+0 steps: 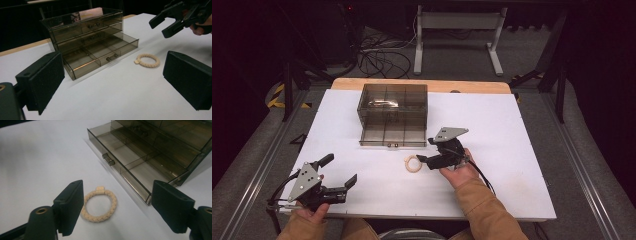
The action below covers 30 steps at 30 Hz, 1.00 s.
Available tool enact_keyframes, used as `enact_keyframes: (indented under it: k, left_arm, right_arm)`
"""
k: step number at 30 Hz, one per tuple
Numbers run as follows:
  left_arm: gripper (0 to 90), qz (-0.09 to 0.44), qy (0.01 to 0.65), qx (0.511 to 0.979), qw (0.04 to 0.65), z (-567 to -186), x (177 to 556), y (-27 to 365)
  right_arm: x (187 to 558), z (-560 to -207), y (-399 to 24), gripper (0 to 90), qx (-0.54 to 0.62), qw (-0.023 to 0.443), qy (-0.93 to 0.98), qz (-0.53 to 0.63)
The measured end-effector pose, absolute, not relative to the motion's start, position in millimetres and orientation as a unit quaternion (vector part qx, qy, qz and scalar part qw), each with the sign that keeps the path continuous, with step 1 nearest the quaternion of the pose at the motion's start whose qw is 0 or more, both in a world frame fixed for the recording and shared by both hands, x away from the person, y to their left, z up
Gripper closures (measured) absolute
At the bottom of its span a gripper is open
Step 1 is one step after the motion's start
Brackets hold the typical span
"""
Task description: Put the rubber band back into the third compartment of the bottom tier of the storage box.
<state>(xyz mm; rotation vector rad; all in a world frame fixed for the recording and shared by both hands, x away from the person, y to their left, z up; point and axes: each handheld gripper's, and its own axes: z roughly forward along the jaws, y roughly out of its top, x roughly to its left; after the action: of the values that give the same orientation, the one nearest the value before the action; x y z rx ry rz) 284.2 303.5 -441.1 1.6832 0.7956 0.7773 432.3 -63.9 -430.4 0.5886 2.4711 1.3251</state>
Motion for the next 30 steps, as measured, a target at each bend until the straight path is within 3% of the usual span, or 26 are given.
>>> enact_keyframes:
  k: [30]
  left_arm:
    - [4.5,0.322,0.335,0.707,0.534,-441.1,284.8,303.5]
  right_arm:
    - [448.9,-465.5,-31.5,53.7,0.204,0.14,0.892,0.377]
